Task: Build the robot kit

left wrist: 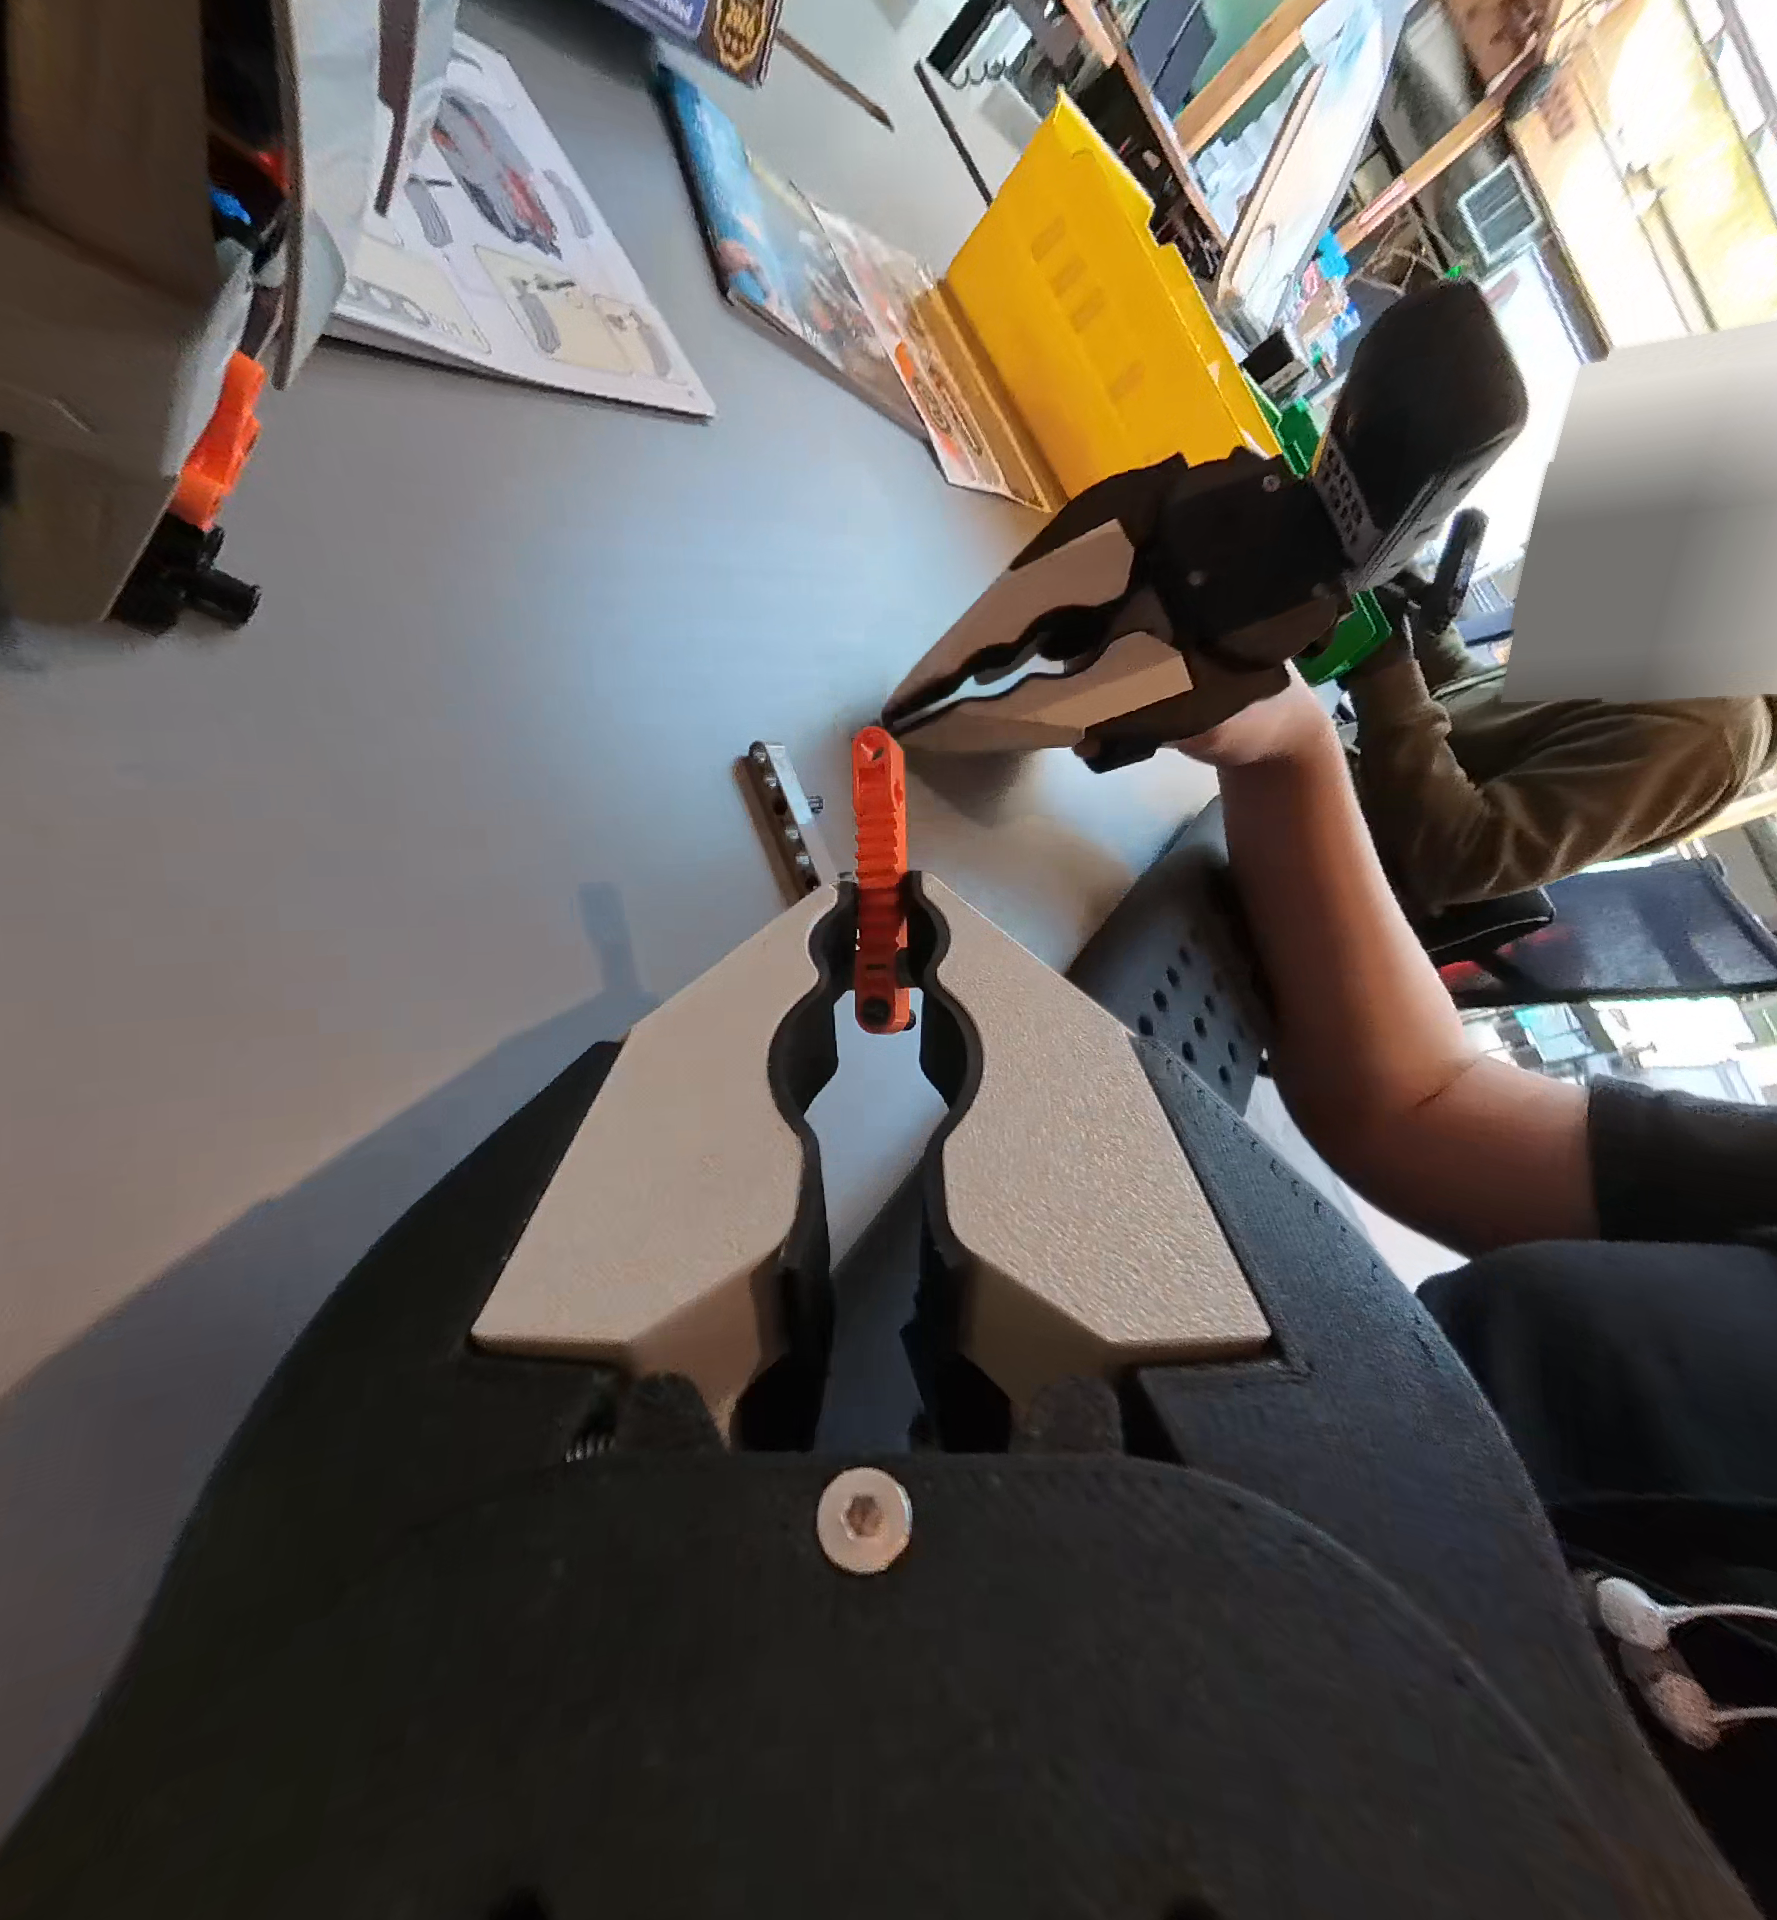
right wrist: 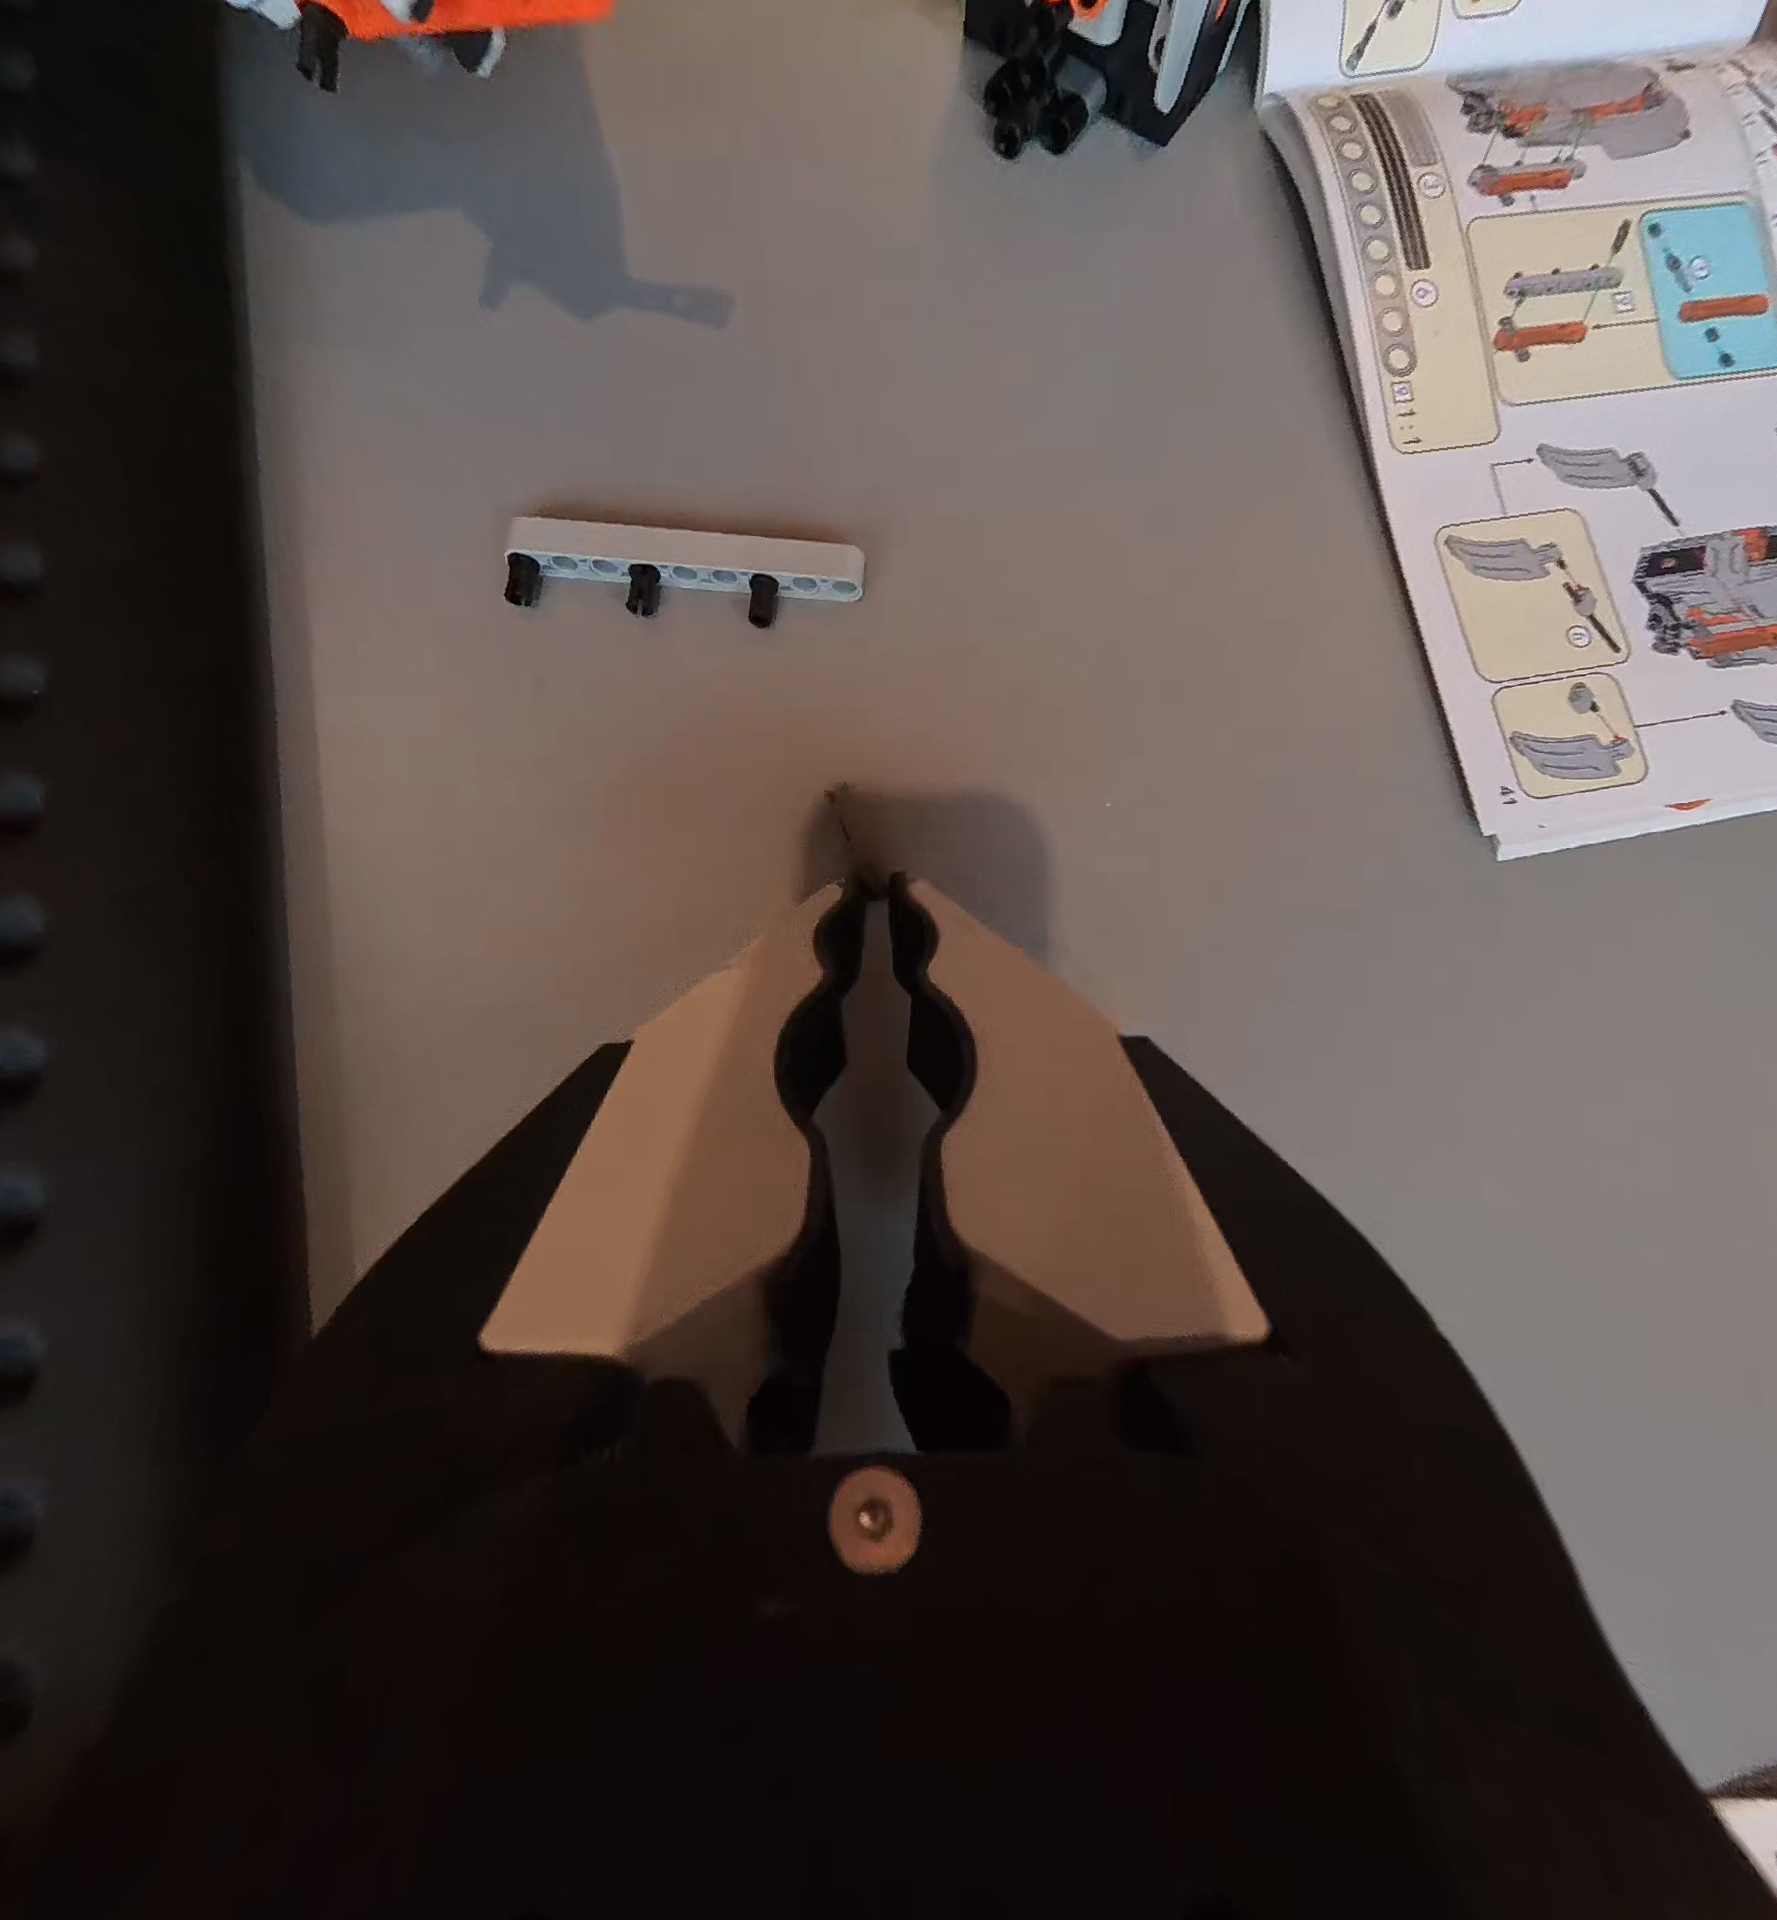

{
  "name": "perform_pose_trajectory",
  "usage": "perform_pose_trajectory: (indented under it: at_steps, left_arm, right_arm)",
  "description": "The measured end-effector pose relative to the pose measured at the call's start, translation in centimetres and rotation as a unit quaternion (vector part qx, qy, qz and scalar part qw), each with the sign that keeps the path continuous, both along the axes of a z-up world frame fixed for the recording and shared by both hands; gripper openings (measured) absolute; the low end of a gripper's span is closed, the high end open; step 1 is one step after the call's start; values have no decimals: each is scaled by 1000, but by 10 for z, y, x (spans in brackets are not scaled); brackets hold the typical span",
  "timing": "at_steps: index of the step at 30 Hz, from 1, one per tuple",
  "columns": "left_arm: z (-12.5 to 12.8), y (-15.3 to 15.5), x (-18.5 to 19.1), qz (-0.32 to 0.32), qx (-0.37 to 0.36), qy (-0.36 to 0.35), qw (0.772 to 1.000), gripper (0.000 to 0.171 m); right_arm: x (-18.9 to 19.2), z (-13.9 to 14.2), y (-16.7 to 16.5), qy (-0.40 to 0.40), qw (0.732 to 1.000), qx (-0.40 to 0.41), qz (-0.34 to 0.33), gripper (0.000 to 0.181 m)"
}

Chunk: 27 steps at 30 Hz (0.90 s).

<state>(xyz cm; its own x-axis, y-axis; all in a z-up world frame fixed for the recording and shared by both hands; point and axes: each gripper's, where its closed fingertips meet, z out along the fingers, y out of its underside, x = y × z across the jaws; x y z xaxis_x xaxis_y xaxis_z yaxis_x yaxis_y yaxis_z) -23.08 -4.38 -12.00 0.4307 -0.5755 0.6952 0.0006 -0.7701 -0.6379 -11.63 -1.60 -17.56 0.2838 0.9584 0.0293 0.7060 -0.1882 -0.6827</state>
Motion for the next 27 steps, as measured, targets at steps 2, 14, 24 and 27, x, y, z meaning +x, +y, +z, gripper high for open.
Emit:
perform_pose_trajectory:
  at_steps: [2,14,24,27]
  left_arm:
    - [-1,-1,3,-12,-14,-11,1000,7]
    - [14,-3,10,-40,-174,-190,965,6]
    - [7,7,3,-8,-199,-200,959,6]
    - [-7,10,5,9,-175,-124,977,6]
  right_arm:
    - [-1,0,-3,-1,1000,-9,2,3]
    - [-13,3,-6,-8,1000,17,14,3]
    - [-15,0,-7,-22,999,19,14,3]
    - [-14,0,-6,-25,999,22,12,4]
